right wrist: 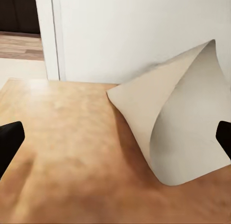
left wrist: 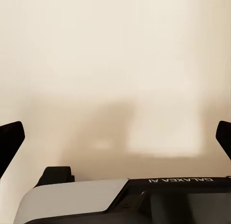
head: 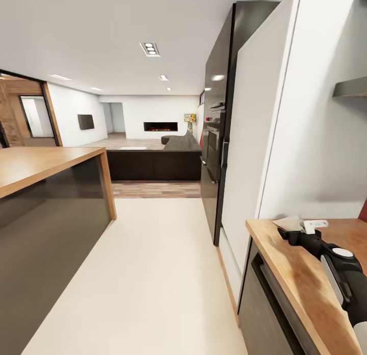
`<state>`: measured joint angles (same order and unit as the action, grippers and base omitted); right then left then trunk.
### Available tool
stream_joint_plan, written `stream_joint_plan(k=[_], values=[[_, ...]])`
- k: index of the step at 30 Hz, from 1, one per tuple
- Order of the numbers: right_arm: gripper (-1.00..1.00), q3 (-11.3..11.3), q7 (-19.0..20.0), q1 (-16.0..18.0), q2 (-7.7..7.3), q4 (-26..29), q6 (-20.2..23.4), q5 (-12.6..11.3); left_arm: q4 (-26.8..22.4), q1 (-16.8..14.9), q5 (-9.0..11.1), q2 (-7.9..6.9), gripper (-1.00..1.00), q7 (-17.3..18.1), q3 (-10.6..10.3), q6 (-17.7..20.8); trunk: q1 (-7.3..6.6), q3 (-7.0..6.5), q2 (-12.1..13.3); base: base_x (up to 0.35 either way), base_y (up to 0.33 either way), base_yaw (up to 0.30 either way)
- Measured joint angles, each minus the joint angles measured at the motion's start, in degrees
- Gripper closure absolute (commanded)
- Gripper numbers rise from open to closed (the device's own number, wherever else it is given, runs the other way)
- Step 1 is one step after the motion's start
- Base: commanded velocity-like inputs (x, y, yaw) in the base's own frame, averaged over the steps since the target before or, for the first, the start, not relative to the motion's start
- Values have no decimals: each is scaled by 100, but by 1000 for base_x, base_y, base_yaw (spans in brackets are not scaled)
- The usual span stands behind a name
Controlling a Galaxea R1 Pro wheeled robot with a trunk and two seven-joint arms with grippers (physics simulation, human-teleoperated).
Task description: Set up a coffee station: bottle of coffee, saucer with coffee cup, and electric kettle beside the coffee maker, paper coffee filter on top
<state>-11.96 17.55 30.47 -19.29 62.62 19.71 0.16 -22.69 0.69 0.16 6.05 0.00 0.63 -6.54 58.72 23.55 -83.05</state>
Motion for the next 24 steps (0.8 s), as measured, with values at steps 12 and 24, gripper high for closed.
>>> stream_joint_plan(k=[12, 24], values=[[-100, 20, 4, 0, 19, -9, -8, 0, 0, 0, 0, 0, -100, 0, 1, 0, 0, 0, 0, 107, 0, 0], [-100, 29, 5, 0, 20, -10, -9, 0, 0, 0, 0, 0, -100, 0, 1, -1, 1, 0, 0, 22, 0, 0]])
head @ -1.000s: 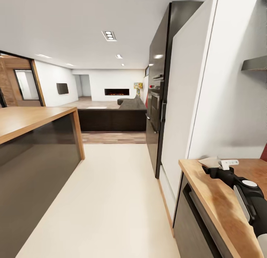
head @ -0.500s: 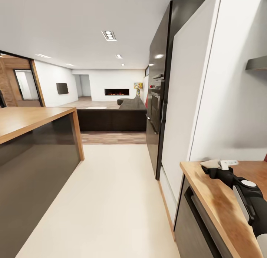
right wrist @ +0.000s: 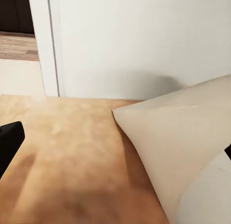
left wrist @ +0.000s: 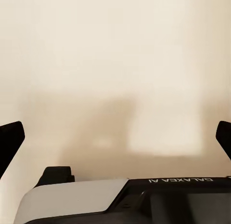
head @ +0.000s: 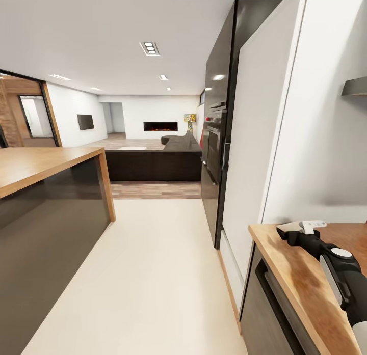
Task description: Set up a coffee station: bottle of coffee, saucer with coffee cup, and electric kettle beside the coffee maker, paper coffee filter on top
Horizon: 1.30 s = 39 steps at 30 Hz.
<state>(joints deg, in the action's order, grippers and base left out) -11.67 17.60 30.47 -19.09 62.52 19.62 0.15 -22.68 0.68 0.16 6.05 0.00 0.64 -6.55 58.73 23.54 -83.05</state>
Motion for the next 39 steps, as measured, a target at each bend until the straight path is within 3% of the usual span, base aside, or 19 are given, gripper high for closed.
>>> stream_joint_plan(k=[39], values=[[-100, 26, 97, 0, 9, 12, 29, -23, -6, 1, 0, 0, -100, 0, -15, -1, 0, 0, 0, 0, 23, 0]])
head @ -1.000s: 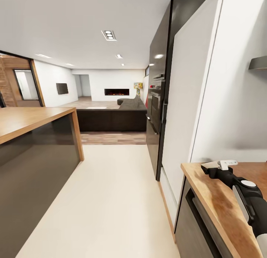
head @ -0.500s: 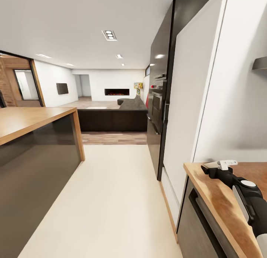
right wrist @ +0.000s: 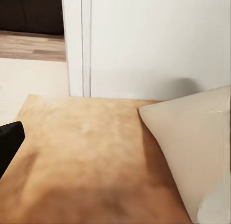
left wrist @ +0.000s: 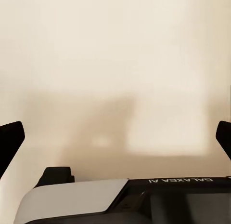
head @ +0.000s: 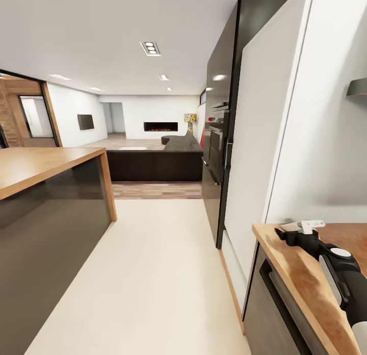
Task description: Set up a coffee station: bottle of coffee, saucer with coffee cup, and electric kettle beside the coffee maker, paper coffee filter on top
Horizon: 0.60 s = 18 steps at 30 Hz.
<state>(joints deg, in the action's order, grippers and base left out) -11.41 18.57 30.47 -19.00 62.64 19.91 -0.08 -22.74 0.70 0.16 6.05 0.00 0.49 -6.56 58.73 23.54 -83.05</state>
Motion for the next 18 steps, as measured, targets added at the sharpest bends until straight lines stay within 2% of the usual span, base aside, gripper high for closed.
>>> stream_joint_plan(k=[3, 9, 18], values=[[-100, 19, 77, 0, 3, 2, 4, -1, -1, -1, 0, 0, -100, 0, 1, -1, 0, 0, 0, 0, 0, 0], [-100, 209, 272, 0, 1, 4, 12, 8, 0, -1, 0, 0, -100, 0, 4, -3, 0, 0, 0, 0, 0, 0], [-100, 251, 302, 0, 1, 5, 9, 15, 5, -1, 0, 0, -100, 0, 5, 1, 0, 0, 0, -3, -1, 0]])
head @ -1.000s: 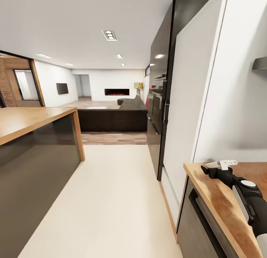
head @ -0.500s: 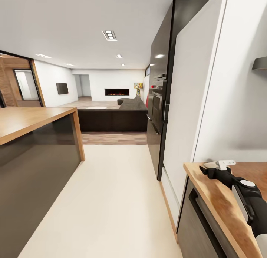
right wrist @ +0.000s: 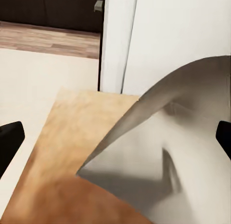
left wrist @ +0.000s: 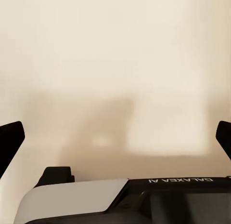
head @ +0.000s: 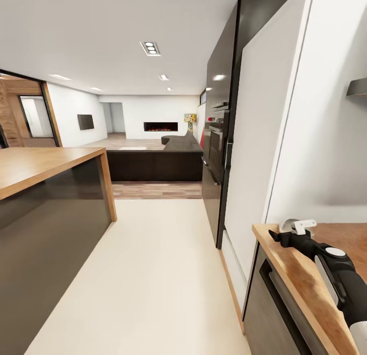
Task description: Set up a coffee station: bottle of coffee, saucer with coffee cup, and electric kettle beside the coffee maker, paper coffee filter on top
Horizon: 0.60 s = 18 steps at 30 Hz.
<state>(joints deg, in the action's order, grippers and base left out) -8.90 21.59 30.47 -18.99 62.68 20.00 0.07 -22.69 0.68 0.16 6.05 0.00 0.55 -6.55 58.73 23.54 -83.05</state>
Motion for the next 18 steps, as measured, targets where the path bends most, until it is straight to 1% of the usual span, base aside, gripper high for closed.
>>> stream_joint_plan(k=[8, 18], values=[[-100, 2, -12, 0, -1, -1, -13, 0, 1, 0, 0, 0, -100, 0, 1, -3, 1, 0, 0, -125, -89, 0], [-100, 0, -27, 0, -1, 0, -21, 1, 1, 0, 0, 0, -100, 0, 1, -2, 0, 0, 0, -24, -16, 0]])
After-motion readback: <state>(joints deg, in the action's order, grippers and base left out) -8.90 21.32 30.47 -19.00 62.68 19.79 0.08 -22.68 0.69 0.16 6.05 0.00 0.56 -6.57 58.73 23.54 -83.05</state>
